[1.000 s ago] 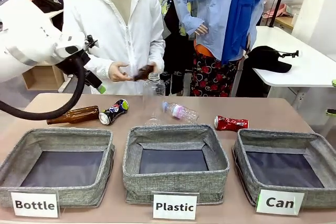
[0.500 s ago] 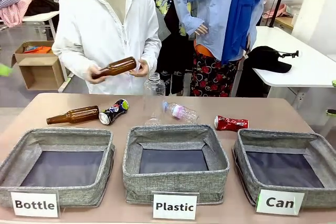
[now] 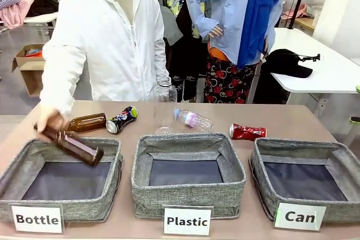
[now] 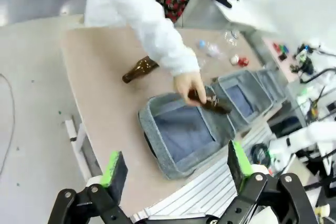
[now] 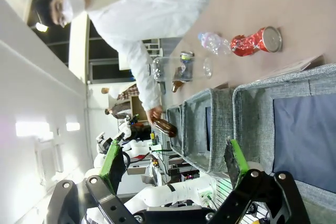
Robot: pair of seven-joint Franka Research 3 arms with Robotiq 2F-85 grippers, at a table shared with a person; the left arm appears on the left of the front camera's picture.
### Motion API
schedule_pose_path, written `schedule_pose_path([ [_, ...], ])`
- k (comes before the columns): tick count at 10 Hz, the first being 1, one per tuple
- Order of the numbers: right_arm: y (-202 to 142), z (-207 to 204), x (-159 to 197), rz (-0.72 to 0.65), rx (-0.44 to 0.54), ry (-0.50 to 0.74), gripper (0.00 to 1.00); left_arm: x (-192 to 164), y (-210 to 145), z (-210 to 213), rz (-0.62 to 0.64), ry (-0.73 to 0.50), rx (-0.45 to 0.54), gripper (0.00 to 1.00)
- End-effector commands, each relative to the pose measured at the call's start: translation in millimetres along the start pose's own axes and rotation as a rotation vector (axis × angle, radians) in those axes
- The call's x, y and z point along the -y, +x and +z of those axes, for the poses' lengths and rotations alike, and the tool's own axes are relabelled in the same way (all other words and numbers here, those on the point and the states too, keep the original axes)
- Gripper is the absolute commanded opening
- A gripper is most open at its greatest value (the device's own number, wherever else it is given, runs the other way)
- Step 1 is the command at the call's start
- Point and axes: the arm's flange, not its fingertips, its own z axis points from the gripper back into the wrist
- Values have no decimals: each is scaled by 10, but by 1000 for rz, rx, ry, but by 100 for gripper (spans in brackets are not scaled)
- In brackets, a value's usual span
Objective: Sort the can waste into the basket.
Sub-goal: Pick up the can waste from the table and place it in the right Fabric basket.
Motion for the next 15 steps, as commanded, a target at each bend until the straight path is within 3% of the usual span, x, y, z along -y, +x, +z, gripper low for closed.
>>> schedule_pose_path([
  [1,5,9,-8,28,-2,11,100,-80,-224,88,-2,-50,88,100],
  [3,5,9,-8,28,-2,11,100,-144,-499,175,-8,-80,139,100],
  [5,5,9,-8,28,-2,11,100,-95,-496,90,-19,-75,132,100],
  [9,5,9,-8,28,-2,11,100,385,67,-408,-63,69,13,100],
  [12,5,9,-8,28,-2,11,100,823,686,-1530,-199,215,-156,100],
  [15,5,9,-8,28,-2,11,100,1131,1210,-2968,-373,277,-324,100],
])
